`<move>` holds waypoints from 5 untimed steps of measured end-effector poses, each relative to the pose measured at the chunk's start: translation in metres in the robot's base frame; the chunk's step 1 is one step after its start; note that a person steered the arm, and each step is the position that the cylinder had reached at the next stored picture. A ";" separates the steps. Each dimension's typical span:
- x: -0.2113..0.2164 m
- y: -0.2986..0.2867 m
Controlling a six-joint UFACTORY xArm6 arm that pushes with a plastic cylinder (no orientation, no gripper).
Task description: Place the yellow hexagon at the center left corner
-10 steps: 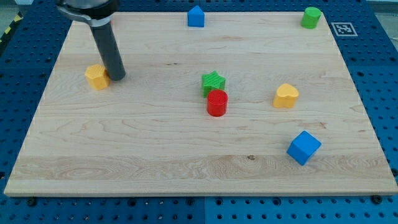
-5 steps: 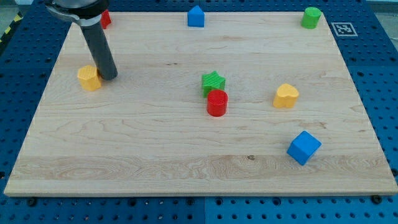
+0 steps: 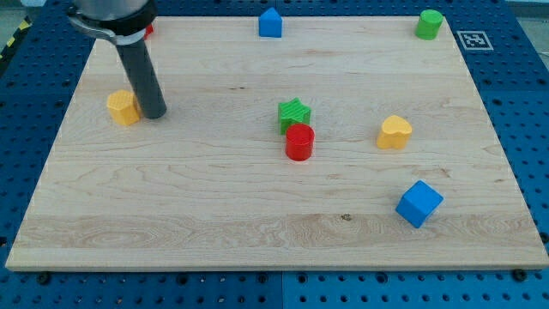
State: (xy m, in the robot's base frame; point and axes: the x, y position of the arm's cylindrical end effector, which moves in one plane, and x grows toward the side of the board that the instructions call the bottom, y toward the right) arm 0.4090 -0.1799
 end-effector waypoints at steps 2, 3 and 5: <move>0.000 -0.025; 0.000 -0.032; 0.026 0.050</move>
